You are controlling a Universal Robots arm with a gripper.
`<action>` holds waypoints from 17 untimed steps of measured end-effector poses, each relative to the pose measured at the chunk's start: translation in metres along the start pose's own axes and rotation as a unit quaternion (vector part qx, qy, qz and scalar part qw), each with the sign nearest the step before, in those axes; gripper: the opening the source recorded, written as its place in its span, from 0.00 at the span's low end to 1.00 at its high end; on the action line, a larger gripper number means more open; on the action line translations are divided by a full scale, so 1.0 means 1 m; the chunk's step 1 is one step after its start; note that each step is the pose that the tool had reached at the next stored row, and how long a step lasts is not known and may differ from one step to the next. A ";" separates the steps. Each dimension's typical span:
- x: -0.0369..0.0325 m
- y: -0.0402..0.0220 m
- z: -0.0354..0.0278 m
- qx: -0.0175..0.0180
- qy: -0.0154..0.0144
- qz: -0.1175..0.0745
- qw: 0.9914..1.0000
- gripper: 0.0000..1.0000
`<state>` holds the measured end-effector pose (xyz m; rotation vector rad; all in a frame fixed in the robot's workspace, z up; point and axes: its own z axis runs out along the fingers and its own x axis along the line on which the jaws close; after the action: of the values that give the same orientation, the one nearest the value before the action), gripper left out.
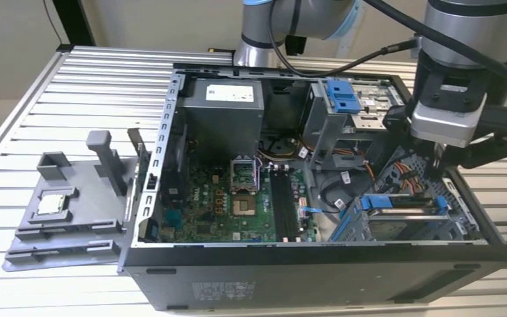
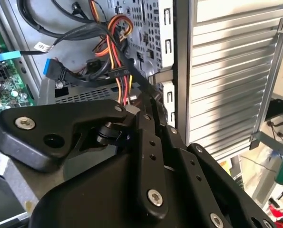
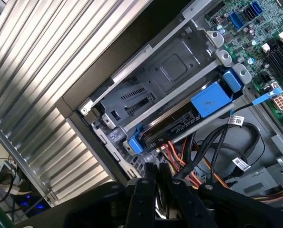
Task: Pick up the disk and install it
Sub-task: 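Insert the second disk wire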
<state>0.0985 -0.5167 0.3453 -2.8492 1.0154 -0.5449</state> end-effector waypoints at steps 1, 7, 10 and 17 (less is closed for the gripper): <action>0.0000 0.0006 -0.0001 0.000 0.000 0.001 1.000 0.00; 0.0027 0.0070 -0.0006 0.003 -0.003 0.005 1.000 0.00; 0.0058 0.0118 -0.0007 0.004 -0.004 0.005 1.000 0.00; 0.0043 0.0156 -0.0026 0.033 -0.028 0.021 0.999 0.00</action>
<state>0.0913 -0.5314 0.3462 -2.7619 1.0265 -0.4824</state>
